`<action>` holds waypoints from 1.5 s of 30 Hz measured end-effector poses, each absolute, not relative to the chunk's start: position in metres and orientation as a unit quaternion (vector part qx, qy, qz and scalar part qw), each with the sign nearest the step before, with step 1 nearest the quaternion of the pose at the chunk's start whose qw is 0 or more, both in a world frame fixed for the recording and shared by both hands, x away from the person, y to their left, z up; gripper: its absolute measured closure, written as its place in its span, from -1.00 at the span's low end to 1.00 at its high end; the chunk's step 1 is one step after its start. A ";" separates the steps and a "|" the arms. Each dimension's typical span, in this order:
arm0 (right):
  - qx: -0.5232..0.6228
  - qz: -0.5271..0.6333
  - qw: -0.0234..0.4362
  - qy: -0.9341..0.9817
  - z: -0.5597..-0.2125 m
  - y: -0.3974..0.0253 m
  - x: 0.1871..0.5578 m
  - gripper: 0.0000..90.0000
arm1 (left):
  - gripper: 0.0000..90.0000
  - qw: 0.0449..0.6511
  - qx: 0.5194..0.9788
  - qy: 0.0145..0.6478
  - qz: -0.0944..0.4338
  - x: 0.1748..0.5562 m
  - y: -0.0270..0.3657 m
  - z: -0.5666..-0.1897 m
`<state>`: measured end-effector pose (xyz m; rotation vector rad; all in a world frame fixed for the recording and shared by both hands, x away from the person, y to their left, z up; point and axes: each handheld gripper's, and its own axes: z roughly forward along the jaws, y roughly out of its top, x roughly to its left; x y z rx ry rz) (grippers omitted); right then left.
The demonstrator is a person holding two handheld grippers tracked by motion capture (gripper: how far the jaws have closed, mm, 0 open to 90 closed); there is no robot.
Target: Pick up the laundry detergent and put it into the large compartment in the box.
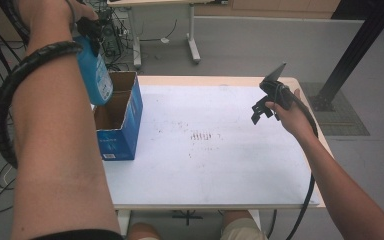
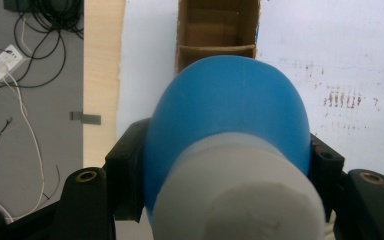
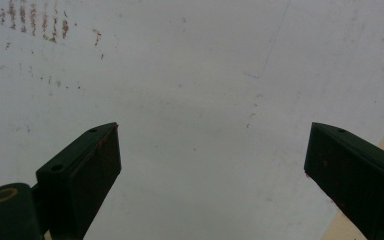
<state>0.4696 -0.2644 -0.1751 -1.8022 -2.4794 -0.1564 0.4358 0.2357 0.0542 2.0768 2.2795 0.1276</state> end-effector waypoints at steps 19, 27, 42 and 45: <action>-0.585 -0.038 0.025 -0.810 -0.177 -0.257 0.467 -0.82 | -0.18 0.022 0.673 0.738 0.029 0.441 0.244 0.008; -0.584 -0.034 0.024 -0.811 -0.181 -0.254 0.466 -0.82 | -0.18 0.020 0.678 0.735 0.026 0.445 0.240 -0.015; -0.583 -0.027 0.022 -0.812 -0.185 -0.251 0.466 -0.82 | -0.18 0.006 0.689 0.724 0.010 0.454 0.234 -0.066; -0.584 -0.025 0.023 -0.811 -0.187 -0.250 0.466 -0.82 | -0.18 0.011 0.690 0.723 0.016 0.453 0.232 -0.072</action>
